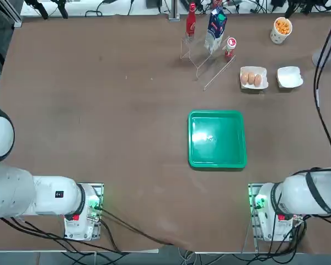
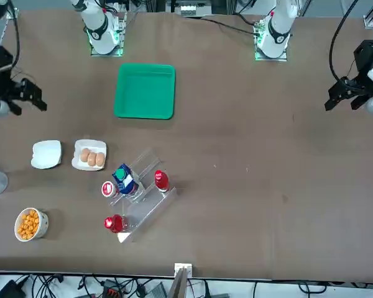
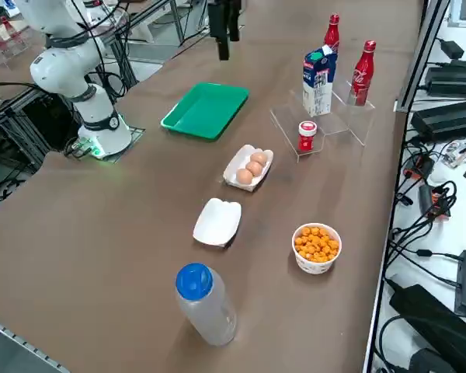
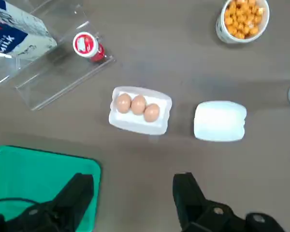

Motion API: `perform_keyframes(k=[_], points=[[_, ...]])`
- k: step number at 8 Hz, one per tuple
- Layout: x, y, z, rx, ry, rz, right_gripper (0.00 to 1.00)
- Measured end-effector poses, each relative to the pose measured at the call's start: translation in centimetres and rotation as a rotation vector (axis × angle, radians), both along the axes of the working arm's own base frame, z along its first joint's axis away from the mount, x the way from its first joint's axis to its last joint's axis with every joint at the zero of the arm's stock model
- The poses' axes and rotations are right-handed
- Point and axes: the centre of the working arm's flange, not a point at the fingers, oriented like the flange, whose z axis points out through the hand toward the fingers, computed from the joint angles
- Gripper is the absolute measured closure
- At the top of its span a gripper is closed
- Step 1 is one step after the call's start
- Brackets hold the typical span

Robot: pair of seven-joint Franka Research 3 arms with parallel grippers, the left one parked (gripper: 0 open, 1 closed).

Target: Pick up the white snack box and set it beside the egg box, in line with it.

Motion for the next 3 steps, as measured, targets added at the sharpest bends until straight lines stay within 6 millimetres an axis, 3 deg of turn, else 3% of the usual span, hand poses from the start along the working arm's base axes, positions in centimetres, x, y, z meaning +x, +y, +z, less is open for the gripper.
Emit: perform_keyframes(k=[3], points=[[-1.12,0.22,-0.13,0.000,-0.008,-0.027,0.00]])
